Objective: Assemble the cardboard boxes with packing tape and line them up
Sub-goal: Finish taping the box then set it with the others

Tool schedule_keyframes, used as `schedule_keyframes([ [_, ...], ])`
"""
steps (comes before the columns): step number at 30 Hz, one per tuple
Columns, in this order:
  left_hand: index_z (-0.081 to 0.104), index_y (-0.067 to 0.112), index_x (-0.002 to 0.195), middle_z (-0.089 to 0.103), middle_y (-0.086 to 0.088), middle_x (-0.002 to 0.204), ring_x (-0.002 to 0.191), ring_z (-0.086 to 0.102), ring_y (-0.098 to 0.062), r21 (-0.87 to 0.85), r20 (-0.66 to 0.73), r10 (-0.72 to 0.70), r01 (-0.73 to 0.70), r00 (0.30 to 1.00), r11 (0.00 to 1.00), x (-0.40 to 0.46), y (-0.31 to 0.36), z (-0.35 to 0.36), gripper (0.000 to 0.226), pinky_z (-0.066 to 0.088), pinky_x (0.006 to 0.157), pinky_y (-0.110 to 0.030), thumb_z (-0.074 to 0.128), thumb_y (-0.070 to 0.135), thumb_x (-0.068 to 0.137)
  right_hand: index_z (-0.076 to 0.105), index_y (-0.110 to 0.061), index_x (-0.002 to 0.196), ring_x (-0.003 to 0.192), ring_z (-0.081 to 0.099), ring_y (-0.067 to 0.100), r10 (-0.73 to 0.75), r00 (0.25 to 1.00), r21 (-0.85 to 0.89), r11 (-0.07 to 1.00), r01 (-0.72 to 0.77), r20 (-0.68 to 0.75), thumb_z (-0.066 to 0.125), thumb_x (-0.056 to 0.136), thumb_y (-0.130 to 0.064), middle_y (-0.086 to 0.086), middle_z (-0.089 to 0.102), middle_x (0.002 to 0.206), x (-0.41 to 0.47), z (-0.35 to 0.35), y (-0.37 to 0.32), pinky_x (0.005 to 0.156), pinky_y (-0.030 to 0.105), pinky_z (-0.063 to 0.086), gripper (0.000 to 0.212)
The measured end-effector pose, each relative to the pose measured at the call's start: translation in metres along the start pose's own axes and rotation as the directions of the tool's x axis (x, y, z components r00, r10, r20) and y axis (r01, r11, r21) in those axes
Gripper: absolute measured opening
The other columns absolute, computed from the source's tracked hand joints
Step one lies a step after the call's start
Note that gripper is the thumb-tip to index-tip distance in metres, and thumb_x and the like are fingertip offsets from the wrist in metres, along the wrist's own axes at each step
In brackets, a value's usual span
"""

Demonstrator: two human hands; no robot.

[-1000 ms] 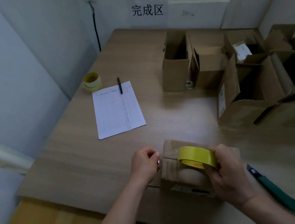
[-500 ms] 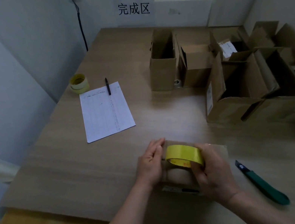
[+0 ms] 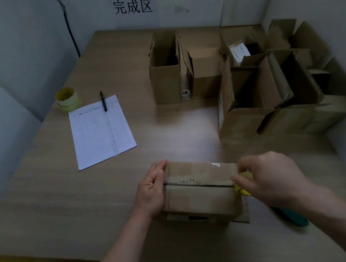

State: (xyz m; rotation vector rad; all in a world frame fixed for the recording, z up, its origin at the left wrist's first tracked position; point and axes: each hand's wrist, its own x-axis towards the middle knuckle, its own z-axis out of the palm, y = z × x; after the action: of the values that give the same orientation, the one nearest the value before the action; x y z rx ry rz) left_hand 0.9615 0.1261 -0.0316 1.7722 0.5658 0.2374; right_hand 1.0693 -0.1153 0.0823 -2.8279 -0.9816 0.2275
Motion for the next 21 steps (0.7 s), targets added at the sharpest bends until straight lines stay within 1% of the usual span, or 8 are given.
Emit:
schedule_keyframes([
  [2, 0.054, 0.024, 0.131, 0.048, 0.009, 0.139, 0.139, 0.037, -0.009, 0.006, -0.012, -0.004, 0.004, 1.0, 1.0, 0.0002, -0.0006, -0.0009, 0.032, 0.023, 0.115, -0.021, 0.043, 0.014, 0.103, 0.063, -0.029, 0.086, 0.068, 0.057, 0.013, 0.025, 1.0, -0.043, 0.999, -0.025, -0.011, 0.047, 0.09, -0.063, -0.011, 0.056, 0.067, -0.0023, 0.0011, -0.0025, 0.058, 0.029, 0.047, 0.038],
  [3, 0.055, 0.024, 0.132, 0.048, 0.007, 0.141, 0.139, 0.037, -0.009, 0.006, -0.009, -0.008, 0.008, 1.0, 1.0, -0.0001, -0.0003, -0.0011, 0.032, 0.024, 0.117, -0.024, 0.043, 0.014, 0.103, 0.062, -0.029, 0.086, 0.068, 0.055, 0.014, 0.046, 0.999, -0.06, 0.997, -0.046, 0.001, 0.045, 0.091, -0.064, -0.01, 0.054, 0.068, -0.0031, 0.0003, -0.0032, 0.054, 0.028, 0.042, 0.039],
  [5, 0.053, 0.028, 0.13, 0.048, 0.003, 0.144, 0.14, 0.036, -0.009, -0.001, -0.004, -0.005, 0.005, 1.0, 1.0, -0.0007, 0.0012, -0.0007, 0.032, 0.023, 0.119, -0.029, 0.043, 0.014, 0.103, 0.06, -0.028, 0.086, 0.067, 0.052, 0.014, 0.083, 0.995, -0.083, 0.993, -0.079, 0.046, 0.042, 0.094, -0.062, -0.01, 0.051, 0.069, -0.0051, 0.0, -0.0028, 0.05, 0.026, 0.033, 0.039],
  [9, 0.051, 0.033, 0.127, 0.048, 0.005, 0.143, 0.14, 0.036, -0.009, 0.001, -0.007, 0.004, -0.004, 1.0, 1.0, -0.0006, 0.0004, -0.0007, 0.032, 0.024, 0.12, -0.031, 0.043, 0.014, 0.103, 0.055, -0.024, 0.077, 0.061, 0.054, 0.013, 0.081, 0.996, -0.037, 0.996, -0.079, 0.04, 0.041, 0.097, -0.049, -0.008, 0.053, 0.065, -0.0084, 0.0047, -0.0008, 0.051, 0.027, 0.037, 0.034],
  [12, 0.051, 0.034, 0.127, 0.048, 0.008, 0.141, 0.139, 0.037, -0.008, -0.001, -0.009, 0.006, -0.006, 1.0, 1.0, -0.0004, -0.0014, -0.0013, 0.032, 0.024, 0.119, -0.029, 0.044, 0.014, 0.103, 0.055, -0.023, 0.076, 0.058, 0.049, 0.011, 0.092, 0.994, -0.048, 0.995, -0.09, 0.054, 0.039, 0.096, -0.044, -0.007, 0.052, 0.063, -0.0081, 0.0048, -0.0016, 0.048, 0.026, 0.03, 0.033],
  [17, 0.052, 0.034, 0.126, 0.049, 0.011, 0.138, 0.137, 0.038, -0.006, -0.003, -0.002, 0.003, -0.003, 1.0, 1.0, -0.0013, -0.001, -0.0018, 0.031, 0.025, 0.118, -0.027, 0.044, 0.015, 0.103, 0.055, -0.026, 0.08, 0.064, 0.049, 0.014, 0.133, 0.982, -0.111, 0.987, -0.118, 0.136, 0.04, 0.097, -0.047, -0.009, 0.049, 0.068, -0.0044, 0.0048, -0.0046, 0.052, 0.029, 0.032, 0.031],
  [19, 0.054, 0.032, 0.127, 0.05, 0.012, 0.137, 0.135, 0.038, -0.003, 0.005, 0.001, -0.007, 0.007, 1.0, 1.0, -0.0012, 0.0003, -0.0021, 0.031, 0.026, 0.115, -0.022, 0.044, 0.016, 0.103, 0.055, -0.027, 0.08, 0.065, 0.05, 0.011, 0.146, 0.975, -0.095, 0.987, -0.131, 0.169, 0.04, 0.097, -0.048, -0.01, 0.051, 0.07, -0.0024, 0.0053, -0.005, 0.054, 0.028, 0.038, 0.031],
  [21, 0.058, 0.028, 0.126, 0.052, 0.014, 0.133, 0.13, 0.041, 0.004, 0.001, -0.013, 0.004, -0.004, 1.0, 1.0, -0.0016, 0.0012, -0.0017, 0.03, 0.028, 0.111, -0.014, 0.045, 0.015, 0.102, 0.055, -0.027, 0.08, 0.066, 0.052, 0.011, 0.157, 0.971, -0.083, 0.986, -0.144, 0.183, 0.041, 0.097, -0.048, -0.01, 0.054, 0.071, -0.0007, 0.0072, -0.0035, 0.059, 0.03, 0.046, 0.031],
])
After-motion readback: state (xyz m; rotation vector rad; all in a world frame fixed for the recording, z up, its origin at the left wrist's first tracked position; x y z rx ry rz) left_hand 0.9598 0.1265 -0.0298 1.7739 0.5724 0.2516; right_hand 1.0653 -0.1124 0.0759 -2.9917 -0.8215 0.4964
